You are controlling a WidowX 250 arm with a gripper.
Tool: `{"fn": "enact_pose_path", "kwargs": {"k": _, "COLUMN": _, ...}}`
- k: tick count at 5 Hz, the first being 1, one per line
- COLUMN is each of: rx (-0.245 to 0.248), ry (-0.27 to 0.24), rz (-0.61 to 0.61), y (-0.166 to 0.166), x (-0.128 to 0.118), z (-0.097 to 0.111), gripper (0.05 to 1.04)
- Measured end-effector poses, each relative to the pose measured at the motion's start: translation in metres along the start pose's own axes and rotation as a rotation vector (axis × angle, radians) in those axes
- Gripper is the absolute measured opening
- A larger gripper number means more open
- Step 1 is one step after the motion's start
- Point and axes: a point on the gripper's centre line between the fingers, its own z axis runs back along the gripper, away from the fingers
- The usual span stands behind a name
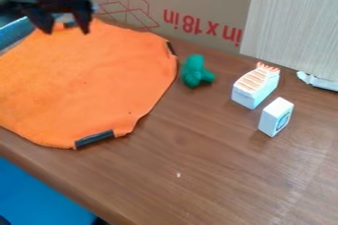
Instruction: Fold the cloth from top right to bottom left
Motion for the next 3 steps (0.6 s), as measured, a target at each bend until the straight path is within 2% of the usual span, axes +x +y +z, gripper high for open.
{"fn": "enact_pose_path", "kwargs": {"k": 2, "rx": 0.158, "ry": 0.046, "rz": 0.043, "y": -0.046, "x": 0.013, "z": -0.027, "gripper": 1.001}}
{"fn": "enact_pose_path", "kwargs": {"k": 3, "rx": 0.188, "ry": 0.068, "rz": 0.082, "y": -0.063, "x": 0.024, "z": -0.039, "gripper": 1.001}}
